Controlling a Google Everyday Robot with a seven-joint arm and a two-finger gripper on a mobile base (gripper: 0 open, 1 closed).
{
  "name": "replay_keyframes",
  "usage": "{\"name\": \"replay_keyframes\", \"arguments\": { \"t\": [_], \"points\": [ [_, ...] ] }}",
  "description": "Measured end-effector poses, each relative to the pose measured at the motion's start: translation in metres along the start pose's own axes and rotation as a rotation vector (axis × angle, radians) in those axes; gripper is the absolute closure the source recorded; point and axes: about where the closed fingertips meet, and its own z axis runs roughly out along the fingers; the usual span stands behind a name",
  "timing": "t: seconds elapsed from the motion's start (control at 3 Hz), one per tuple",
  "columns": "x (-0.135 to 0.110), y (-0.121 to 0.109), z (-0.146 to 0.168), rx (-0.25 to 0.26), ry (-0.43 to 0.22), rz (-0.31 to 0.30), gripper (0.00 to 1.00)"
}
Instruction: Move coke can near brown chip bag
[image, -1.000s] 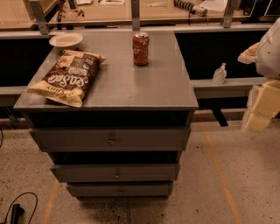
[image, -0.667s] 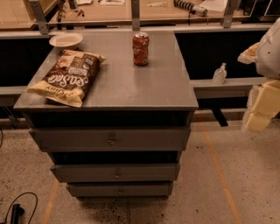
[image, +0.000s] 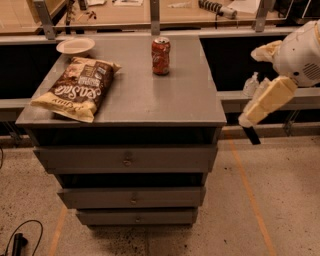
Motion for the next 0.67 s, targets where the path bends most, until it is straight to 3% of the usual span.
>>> {"name": "replay_keyframes", "arguments": {
  "t": [0.33,0.67],
  "points": [
    [-0.032,-0.044,0.022,0.064,-0.248,0.046,0.00],
    [-0.057,-0.076,0.058,0.126,-0.354,0.133,0.00]
  ]
}}
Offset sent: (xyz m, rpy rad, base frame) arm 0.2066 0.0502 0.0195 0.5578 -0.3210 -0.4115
